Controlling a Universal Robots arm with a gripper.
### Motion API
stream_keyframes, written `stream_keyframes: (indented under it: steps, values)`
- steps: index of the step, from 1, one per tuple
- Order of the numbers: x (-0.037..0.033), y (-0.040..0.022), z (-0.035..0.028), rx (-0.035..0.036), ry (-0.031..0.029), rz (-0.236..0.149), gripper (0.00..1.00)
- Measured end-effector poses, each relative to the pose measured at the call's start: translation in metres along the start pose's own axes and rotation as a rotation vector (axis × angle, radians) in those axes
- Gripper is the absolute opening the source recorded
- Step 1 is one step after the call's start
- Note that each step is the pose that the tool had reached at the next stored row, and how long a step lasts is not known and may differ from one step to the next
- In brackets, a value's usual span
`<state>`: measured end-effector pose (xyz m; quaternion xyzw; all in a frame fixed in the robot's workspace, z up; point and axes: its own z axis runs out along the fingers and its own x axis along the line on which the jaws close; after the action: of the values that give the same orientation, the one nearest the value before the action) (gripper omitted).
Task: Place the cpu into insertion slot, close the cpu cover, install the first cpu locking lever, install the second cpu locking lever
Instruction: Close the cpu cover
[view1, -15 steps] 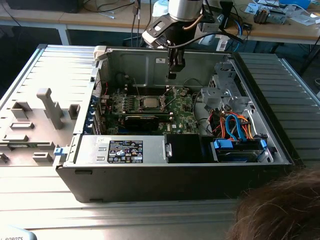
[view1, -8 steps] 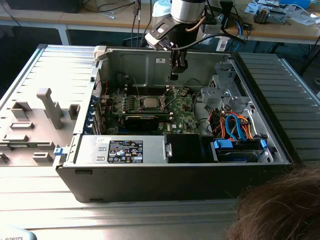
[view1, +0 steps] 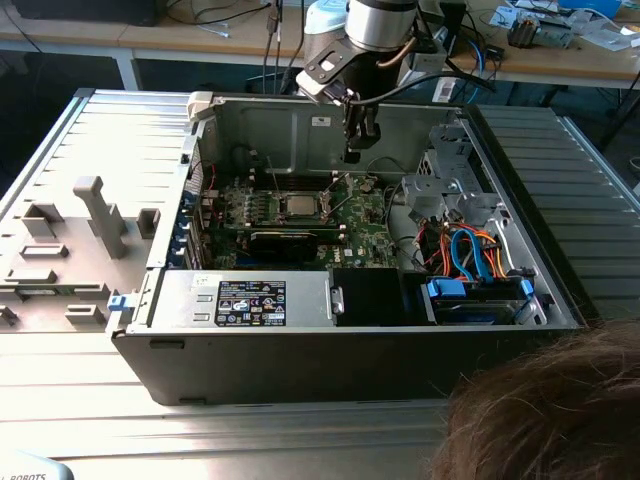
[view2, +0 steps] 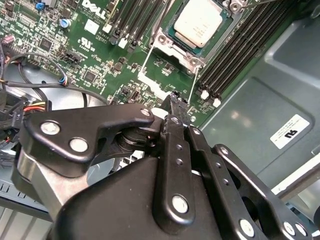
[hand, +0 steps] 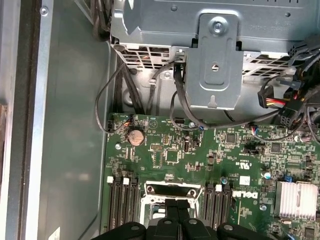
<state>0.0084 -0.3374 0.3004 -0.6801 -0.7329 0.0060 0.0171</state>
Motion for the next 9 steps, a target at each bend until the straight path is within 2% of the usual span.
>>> stream_keyframes:
  steps: [9]
  values:
    - [-0.0004,0.0045,0.0042,0.0002,-0.0005,-0.015,0.11]
